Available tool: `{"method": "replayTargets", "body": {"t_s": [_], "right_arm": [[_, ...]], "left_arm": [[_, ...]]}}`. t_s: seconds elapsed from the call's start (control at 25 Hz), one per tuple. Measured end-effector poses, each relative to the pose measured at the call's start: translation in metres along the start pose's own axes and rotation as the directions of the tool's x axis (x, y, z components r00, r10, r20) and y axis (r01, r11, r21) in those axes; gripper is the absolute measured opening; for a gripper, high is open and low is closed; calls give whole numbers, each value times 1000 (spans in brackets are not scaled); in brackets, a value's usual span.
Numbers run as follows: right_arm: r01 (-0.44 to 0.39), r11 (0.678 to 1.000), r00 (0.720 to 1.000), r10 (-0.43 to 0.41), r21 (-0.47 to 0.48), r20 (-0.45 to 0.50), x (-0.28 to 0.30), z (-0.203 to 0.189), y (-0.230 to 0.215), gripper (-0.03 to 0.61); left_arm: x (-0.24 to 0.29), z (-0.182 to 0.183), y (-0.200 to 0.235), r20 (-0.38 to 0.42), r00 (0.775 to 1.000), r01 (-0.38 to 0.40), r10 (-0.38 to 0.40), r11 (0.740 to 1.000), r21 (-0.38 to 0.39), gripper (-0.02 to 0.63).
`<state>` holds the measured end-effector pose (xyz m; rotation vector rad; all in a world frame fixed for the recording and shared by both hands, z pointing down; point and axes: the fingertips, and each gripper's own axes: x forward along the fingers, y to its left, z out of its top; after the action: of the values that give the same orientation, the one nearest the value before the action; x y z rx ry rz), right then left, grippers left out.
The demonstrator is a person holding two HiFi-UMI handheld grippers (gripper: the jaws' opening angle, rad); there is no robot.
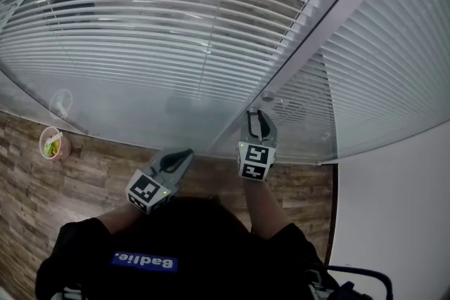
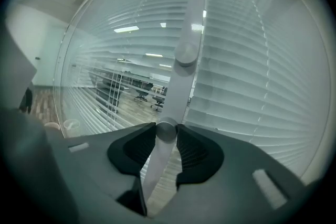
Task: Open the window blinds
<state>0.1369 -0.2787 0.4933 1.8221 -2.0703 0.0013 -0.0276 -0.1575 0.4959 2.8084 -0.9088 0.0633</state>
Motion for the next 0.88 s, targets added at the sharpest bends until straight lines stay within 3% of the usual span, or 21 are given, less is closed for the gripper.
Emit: {"method": "replayTargets", "body": {"t_s": [0.12,0.2,0.32,0.44,0.56,0.72,0.88], "right_arm": [[5,998,1000,-5,-70,-1,0,0,2,130],[3,998,1000,-3,-67,4,1,0,2,130],[-14,1000,1000,14,15,14,1,-2,0,129],[-62,983,998,58,174,31,0,-2,-4,127],[-123,918,992,109,378,56,1,-3,-7,127],[-173,827,985,146,535,92,0,-4,-8,127],[-228,695,973,172,681,151,1,-4,-11,127]], "left_arm": [[0,0,0,0,1000,-2,2,1000,-1,0],[0,0,0,2,1000,-1,1,1000,0,-2],[0,0,-1,4,1000,3,-3,1000,0,0],[0,1,-2,6,1000,7,-7,1000,-2,0],[1,2,-3,4,1000,13,-13,1000,8,0],[0,1,-4,4,1000,18,-18,1000,8,0],[0,2,-5,6,1000,19,-19,1000,3,0]]}}
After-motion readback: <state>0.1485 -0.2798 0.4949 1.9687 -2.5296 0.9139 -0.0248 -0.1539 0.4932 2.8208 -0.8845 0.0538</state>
